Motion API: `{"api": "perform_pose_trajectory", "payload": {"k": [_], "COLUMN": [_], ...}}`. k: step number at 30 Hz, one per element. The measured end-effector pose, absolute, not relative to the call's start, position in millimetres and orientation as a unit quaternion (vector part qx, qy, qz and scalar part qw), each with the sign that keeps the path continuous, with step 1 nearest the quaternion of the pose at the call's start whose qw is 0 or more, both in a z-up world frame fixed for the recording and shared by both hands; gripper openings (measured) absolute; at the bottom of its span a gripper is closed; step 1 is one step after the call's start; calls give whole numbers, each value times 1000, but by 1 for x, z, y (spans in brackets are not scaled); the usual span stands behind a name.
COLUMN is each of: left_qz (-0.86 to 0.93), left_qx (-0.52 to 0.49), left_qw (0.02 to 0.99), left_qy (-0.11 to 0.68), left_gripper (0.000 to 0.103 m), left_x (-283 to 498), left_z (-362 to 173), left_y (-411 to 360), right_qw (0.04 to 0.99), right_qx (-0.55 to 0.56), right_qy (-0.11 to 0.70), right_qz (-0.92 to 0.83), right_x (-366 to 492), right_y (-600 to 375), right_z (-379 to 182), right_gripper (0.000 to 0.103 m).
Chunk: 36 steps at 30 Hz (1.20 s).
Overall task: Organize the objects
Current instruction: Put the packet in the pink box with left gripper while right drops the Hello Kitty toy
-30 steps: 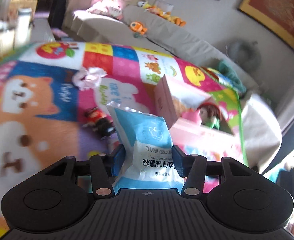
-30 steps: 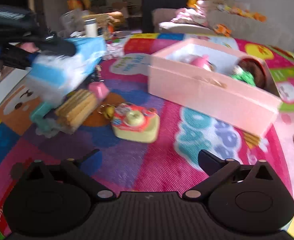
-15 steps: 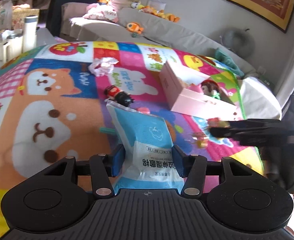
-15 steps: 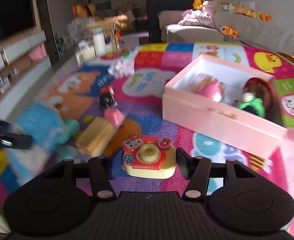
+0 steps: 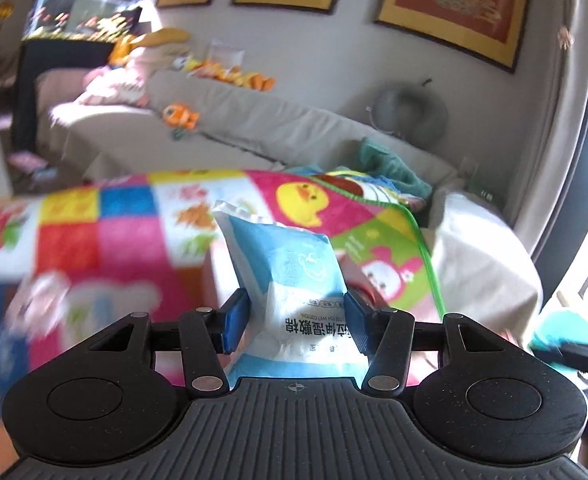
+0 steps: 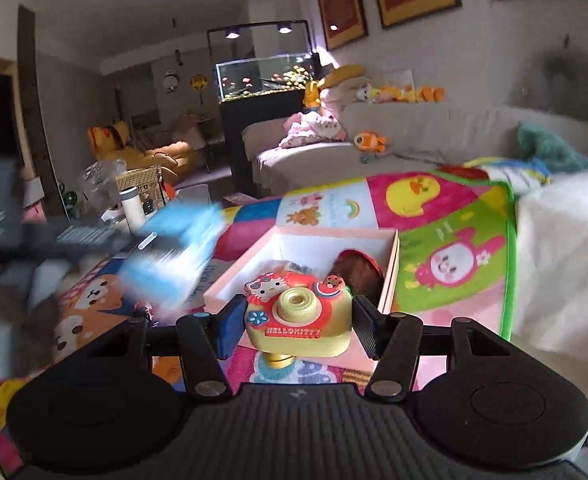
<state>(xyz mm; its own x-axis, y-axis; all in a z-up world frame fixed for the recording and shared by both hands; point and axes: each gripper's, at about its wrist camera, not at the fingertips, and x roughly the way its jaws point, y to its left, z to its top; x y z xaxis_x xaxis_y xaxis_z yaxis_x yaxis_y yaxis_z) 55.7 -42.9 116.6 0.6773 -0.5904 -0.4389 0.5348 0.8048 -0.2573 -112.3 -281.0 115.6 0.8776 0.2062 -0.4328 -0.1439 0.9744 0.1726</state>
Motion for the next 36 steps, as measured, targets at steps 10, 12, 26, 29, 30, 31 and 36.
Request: {"api": "perform_pose_trajectory", "payload": {"k": [10, 12, 26, 29, 30, 31, 36], "left_qz": [-311, -295, -289, -289, -286, -282, -289], "left_qx": [55, 40, -39, -39, -37, -30, -46], "left_qw": [894, 898, 911, 895, 894, 896, 893], "left_qy": [316, 323, 291, 339, 343, 342, 342], "left_gripper": [58, 60, 55, 53, 53, 53, 50], "left_x": [110, 116, 108, 115, 116, 116, 114], "left_z": [73, 67, 111, 83, 74, 67, 68], "left_y": [-116, -115, -69, -80, -84, -89, -90], "right_qw": [960, 959, 961, 961, 961, 962, 974], "right_qx": [87, 94, 97, 98, 97, 96, 82], "right_qy": [258, 259, 252, 250, 249, 247, 202], "right_qz": [74, 71, 64, 68, 69, 70, 68], "right_x": [-94, -88, -84, -81, -79, -79, -59], "right_y": [-306, -309, -311, -310, -310, -309, -307], "right_z": [84, 81, 82, 86, 88, 93, 134], "right_gripper": [57, 57, 57, 57, 57, 57, 57]}}
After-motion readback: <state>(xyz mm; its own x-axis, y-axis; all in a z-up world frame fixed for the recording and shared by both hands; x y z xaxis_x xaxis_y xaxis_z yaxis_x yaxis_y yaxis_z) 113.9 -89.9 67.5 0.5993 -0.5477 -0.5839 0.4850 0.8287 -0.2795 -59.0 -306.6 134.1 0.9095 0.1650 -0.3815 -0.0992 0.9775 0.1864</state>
